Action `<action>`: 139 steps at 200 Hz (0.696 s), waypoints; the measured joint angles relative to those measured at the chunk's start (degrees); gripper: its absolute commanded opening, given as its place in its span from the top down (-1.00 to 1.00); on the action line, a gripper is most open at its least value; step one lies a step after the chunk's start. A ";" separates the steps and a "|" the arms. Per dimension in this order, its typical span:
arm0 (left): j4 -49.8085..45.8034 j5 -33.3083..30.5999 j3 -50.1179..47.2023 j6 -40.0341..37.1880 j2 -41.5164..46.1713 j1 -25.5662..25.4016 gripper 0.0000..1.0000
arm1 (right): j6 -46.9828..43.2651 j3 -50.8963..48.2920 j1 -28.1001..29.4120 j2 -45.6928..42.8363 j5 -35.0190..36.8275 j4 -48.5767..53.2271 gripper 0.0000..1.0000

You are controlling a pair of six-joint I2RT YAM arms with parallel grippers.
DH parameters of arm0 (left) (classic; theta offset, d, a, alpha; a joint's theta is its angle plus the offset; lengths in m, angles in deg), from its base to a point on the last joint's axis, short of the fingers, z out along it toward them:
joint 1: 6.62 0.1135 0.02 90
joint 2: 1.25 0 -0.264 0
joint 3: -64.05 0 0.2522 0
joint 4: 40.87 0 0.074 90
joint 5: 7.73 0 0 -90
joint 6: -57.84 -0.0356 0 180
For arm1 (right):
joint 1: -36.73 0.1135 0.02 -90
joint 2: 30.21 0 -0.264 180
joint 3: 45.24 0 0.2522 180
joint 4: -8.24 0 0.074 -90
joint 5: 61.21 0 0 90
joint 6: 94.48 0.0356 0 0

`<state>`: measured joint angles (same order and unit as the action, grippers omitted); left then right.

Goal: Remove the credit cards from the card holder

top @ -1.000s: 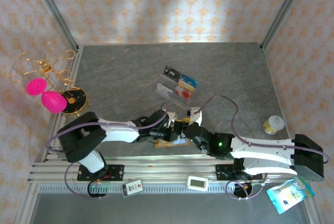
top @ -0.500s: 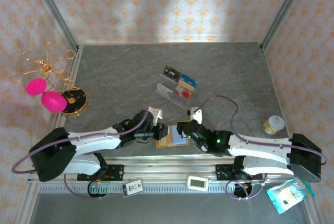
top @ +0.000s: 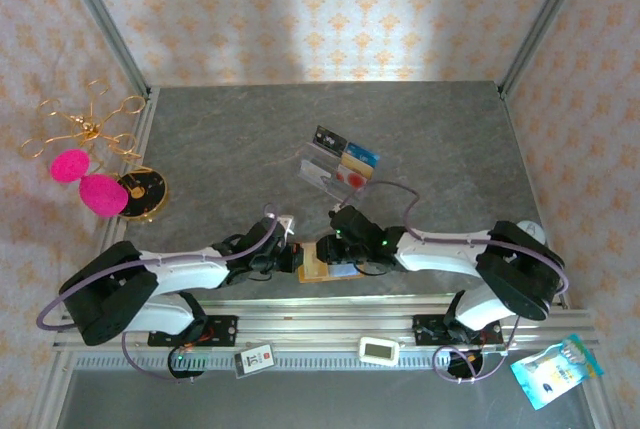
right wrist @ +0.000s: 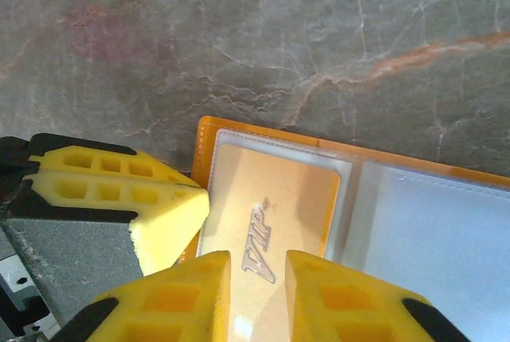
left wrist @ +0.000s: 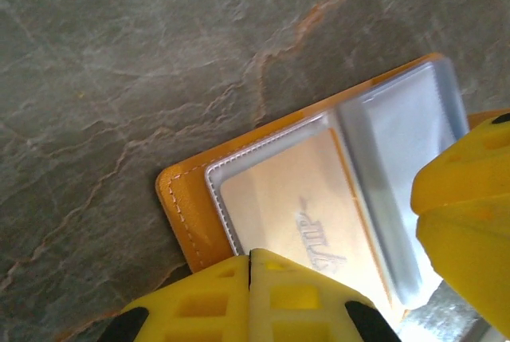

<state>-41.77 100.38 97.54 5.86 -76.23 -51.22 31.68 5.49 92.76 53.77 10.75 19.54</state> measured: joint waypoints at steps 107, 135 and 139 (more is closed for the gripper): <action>0.48 -0.55 -0.02 -1.22 -0.92 0.00 1.00 | 3.10 -2.43 -2.01 2.56 -2.47 -2.95 0.69; 0.90 -0.46 -0.09 -1.22 -1.16 -0.02 1.00 | 3.98 -3.02 -2.49 3.67 -4.48 -5.22 0.85; 1.03 -0.39 -0.09 -1.22 -1.25 -0.02 1.00 | 3.87 -3.02 -2.54 3.82 -4.55 -5.38 0.92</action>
<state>-40.74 99.98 97.45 4.63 -77.48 -51.24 35.55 2.47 90.22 57.60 6.21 14.17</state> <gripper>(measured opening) 0.043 0.115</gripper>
